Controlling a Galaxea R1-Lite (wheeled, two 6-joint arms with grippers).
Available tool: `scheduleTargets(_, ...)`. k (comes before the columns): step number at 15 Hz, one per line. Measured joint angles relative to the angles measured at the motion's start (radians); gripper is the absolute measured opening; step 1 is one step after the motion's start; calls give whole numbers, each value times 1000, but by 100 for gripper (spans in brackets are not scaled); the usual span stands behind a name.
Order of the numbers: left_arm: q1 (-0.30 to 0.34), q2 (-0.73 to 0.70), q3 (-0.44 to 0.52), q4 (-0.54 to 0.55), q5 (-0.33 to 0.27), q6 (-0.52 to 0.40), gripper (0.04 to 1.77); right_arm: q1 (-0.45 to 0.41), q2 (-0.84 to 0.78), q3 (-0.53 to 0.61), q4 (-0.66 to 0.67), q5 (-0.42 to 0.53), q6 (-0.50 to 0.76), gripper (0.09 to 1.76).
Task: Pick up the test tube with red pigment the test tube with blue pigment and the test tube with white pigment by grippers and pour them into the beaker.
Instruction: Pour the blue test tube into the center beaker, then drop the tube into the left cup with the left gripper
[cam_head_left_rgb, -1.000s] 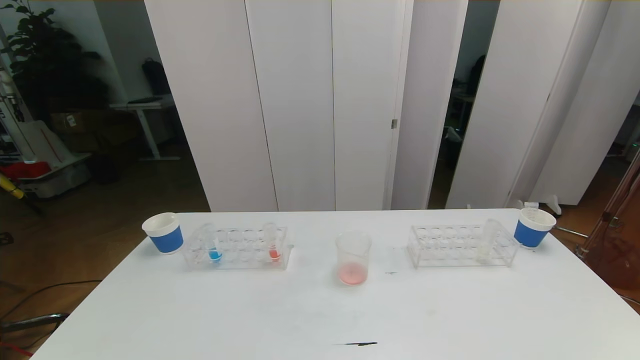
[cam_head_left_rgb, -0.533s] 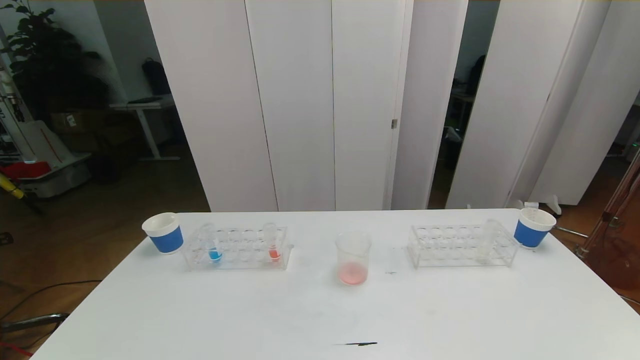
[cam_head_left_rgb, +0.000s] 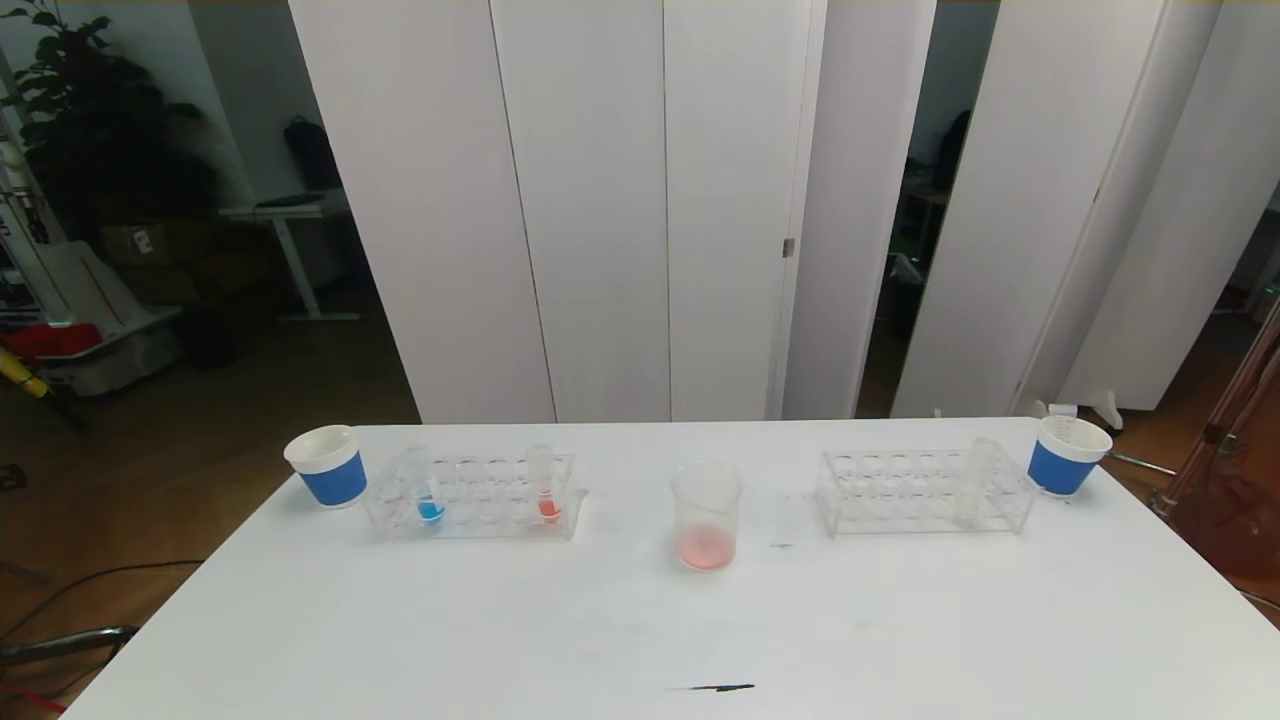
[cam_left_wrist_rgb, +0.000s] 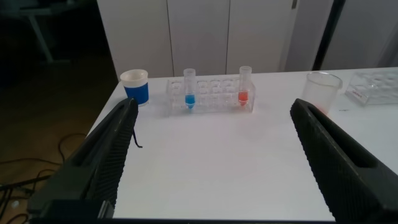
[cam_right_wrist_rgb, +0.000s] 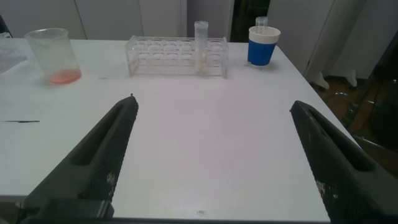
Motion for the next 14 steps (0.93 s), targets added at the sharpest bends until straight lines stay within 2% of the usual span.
scheduleTargets(3,-21,217,-116,-101,6,-30,175,0,0,0,0,0,0,175)
scheduleTargets(7,-19,580,-231,-283,9,-59,175,0,0,0,0,0,0,175)
scheduleTargets(14,14,1188,-282,-640,13,-66,175,-1,0,0,0,0,0,175)
